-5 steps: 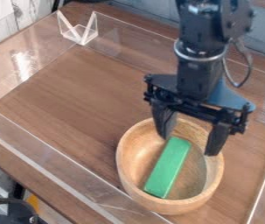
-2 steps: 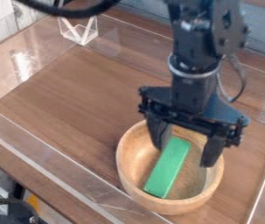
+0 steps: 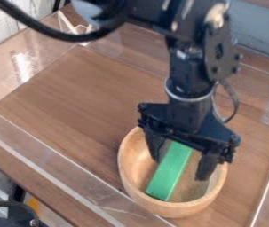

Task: Remove the green block from inside the brown bowl and put it on the table

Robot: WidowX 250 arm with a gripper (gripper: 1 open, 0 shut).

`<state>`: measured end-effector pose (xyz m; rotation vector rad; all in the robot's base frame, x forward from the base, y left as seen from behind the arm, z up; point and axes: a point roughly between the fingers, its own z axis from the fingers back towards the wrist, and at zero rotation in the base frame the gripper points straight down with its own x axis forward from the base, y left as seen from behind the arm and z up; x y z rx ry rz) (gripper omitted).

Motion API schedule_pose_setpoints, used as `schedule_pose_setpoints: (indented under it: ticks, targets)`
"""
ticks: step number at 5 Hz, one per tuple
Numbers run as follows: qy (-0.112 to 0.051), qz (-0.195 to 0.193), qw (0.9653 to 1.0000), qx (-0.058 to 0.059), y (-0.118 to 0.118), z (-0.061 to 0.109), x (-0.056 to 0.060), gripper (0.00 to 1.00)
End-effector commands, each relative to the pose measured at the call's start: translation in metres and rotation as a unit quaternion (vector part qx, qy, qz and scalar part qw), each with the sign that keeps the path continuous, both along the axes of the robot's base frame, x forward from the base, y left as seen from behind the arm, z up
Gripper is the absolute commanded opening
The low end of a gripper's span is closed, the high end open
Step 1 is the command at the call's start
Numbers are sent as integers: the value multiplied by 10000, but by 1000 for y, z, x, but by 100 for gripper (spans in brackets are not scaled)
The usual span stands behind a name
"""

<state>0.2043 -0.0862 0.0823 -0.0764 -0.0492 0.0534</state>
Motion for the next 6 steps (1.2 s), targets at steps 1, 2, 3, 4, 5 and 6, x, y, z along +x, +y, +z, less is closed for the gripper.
schedule_pose_setpoints:
  ticks: [1, 2, 3, 4, 5, 6]
  targets:
    - [-193, -251, 9995, 29, -5, 11, 10, 100]
    - [-247, -523, 9983, 43, -12, 18, 14, 100]
    - [-261, -403, 9988, 59, -12, 27, 4, 100]
    - [-258, -236, 9994, 54, -10, 34, -5, 100]
    - [-249, -370, 9990, 62, -15, 30, -4, 0]
    - [-203, -497, 9985, 86, -19, 27, -5, 100]
